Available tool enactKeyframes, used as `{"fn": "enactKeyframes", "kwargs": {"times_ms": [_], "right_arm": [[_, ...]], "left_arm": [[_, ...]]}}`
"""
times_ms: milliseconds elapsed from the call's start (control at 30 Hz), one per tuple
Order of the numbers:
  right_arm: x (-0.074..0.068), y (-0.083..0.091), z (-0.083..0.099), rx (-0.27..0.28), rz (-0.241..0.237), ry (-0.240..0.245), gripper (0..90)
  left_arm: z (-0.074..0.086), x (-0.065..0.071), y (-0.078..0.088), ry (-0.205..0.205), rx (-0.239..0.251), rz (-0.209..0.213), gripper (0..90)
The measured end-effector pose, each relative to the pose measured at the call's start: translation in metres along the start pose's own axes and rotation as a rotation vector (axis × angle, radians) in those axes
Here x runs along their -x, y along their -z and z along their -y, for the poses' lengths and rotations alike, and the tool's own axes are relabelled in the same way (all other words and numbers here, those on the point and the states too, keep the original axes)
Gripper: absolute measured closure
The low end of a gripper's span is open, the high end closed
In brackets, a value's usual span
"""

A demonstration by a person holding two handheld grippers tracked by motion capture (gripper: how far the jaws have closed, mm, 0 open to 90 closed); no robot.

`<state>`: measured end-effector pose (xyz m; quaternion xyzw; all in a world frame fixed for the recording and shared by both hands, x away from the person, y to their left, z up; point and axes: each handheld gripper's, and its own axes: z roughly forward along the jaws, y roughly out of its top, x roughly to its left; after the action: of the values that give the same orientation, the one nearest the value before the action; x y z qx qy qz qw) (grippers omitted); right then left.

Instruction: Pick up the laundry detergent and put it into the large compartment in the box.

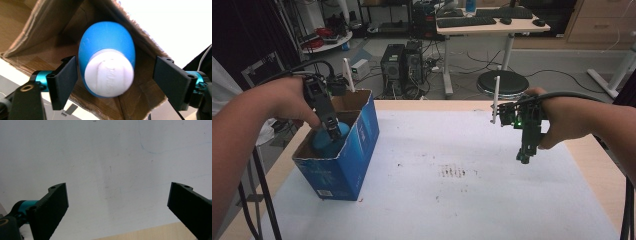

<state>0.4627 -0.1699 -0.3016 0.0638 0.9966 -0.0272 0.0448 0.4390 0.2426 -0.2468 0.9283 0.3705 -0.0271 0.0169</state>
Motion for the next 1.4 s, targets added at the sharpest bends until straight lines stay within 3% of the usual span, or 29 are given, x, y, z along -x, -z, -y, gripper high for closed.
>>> {"fn": "enactKeyframes", "kwargs": {"times_ms": [267, 433, 733, 767, 967, 1033, 1400], "right_arm": [[0.0, 0.001, 0.001, 0.002, 0.001, 0.002, 2.3], [-0.001, 0.001, 0.003, 0.007, 0.004, -0.006, 2.3], [-0.002, 0.003, 0.006, 0.01, 0.008, -0.009, 2.3], [-0.002, 0.004, 0.007, 0.009, 0.01, -0.007, 2.3], [-0.002, 0.004, 0.008, 0.011, 0.009, -0.012, 2.3], [-0.002, 0.005, 0.009, 0.015, 0.011, -0.014, 2.3], [-0.005, 0.008, 0.01, 0.024, 0.016, -0.017, 2.3]], "left_arm": [[0.0, 0.003, 0.008, 0.017, 0.015, 0.011, 13.5], [-0.001, 0.009, 0.013, 0.028, 0.0, -0.012, 5.7], [-0.009, 0.023, 0.023, -0.013, -0.006, -0.025, 1.7], [-0.014, 0.03, 0.028, -0.034, -0.002, -0.03, 1.7], [-0.023, 0.041, 0.036, -0.09, -0.006, -0.041, 1.7], [-0.03, 0.049, 0.038, -0.127, -0.004, -0.039, 1.7], [-0.053, 0.084, 0.034, -0.285, -0.015, -0.019, 1.7]]}}
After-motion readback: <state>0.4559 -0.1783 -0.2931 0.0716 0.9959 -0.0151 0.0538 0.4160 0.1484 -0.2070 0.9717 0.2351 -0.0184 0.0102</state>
